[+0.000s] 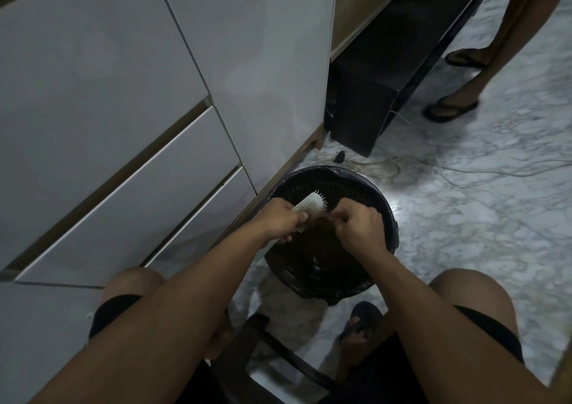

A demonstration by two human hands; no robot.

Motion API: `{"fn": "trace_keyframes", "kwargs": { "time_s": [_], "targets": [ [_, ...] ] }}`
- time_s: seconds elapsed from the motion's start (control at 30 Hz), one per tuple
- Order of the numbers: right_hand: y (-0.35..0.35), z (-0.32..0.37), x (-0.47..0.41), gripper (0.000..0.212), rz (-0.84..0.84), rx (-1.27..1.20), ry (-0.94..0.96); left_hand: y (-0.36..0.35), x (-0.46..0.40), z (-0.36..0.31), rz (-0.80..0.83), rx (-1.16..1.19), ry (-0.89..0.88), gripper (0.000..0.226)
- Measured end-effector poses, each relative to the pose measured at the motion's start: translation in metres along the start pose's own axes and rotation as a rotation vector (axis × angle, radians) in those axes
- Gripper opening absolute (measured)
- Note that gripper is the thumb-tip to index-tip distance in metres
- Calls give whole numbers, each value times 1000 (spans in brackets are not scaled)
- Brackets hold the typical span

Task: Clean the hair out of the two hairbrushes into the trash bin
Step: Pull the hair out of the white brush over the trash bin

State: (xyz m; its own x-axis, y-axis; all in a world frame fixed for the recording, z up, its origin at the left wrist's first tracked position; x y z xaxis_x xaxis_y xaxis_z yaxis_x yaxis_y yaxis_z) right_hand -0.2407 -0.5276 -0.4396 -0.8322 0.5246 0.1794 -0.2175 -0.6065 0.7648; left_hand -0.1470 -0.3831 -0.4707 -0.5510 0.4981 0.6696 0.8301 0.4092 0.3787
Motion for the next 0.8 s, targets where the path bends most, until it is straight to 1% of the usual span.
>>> {"fn": "trace_keyframes", "kwargs": {
  "time_s": [0.13, 0.37, 0.43, 0.5, 0.57, 0.67, 0.7, 0.73, 0.8],
  "targets": [
    [1, -5, -2, 13, 22, 113, -57, 3, -1, 1, -16, -22, -21, 24],
    [8, -8, -1, 14, 33, 233, -100, 3, 3, -4, 7, -89, -36, 27],
    [7, -10, 0, 13, 41, 235, -112, 4, 2, -2, -4, -103, -29, 28],
    [2, -11, 1, 15, 74, 165, -102, 6, 2, -1, -34, -125, -19, 26],
    [-7, -5, 2, 19, 118, 43, -10, 9, 3, -1, -66, -143, -7, 25],
    [-18, 13, 6, 46, 149, -41, 156, 11, 6, -4, -77, -153, -7, 23],
    [-20, 19, 7, 49, 140, -58, 194, 11, 7, -6, -78, -156, -10, 22],
    [-20, 24, 8, 44, 118, -73, 229, 12, 8, -8, -80, -158, -15, 24],
    [-14, 33, 10, 24, 46, -78, 303, 11, 9, -12, -85, -176, -23, 28]
  ]
}}
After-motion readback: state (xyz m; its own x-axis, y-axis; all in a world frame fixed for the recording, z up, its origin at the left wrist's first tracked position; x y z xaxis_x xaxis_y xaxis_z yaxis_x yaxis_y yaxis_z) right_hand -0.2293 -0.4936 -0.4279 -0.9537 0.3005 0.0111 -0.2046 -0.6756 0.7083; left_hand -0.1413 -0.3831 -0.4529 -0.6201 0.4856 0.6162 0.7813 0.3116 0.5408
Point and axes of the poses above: each hand's wrist, its own x-axis away from the middle knuckle, its own y-axis out of the back of the hand, z = x × y, the point moved 10 cm from there along -x, towards the middle knuckle, and after that the axes turned 3 degrees about z, right-handed, at the moved point
